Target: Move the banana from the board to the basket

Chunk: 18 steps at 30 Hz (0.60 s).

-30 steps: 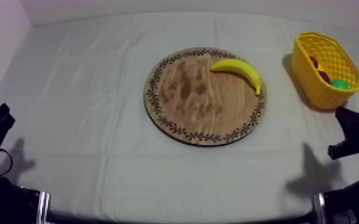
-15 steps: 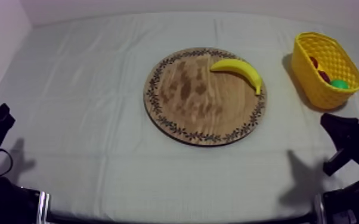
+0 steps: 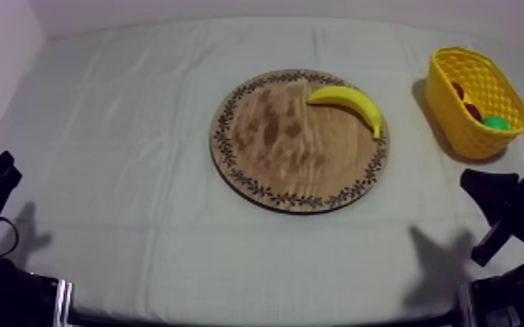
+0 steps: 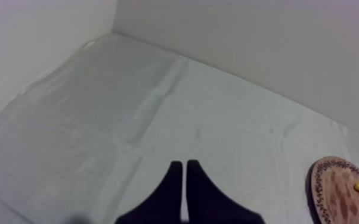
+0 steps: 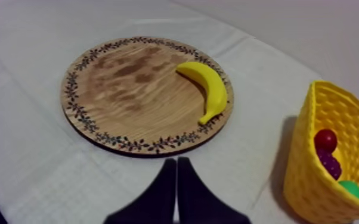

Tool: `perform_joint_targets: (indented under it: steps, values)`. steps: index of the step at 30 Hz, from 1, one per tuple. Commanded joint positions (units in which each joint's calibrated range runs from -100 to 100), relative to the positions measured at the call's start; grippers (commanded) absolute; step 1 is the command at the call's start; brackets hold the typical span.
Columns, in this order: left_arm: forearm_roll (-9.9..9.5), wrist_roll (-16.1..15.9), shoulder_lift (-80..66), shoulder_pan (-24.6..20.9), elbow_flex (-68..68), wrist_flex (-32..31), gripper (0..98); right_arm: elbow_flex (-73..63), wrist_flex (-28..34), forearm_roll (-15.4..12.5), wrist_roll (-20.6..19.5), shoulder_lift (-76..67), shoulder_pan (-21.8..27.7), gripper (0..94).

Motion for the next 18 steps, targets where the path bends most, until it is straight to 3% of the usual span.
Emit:
perform_joint_targets:
  steps: [1, 9, 18]
  values:
    - [-0.01, 0.00, 0.02, -0.02, 0.03, -0.01, 0.1, -2.38, -0.20, -0.42, 2.13, 3.86, 0.51, 0.8]
    - [-0.01, 0.00, 0.02, -0.02, 0.03, -0.01, 0.1, -20.10, 4.46, -1.50, 5.07, 22.26, 1.04, 0.4]
    - [-0.01, 0.01, 0.02, -0.02, 0.03, -0.01, 0.1, -50.44, 20.38, 1.55, 2.32, 47.59, -0.42, 0.3]
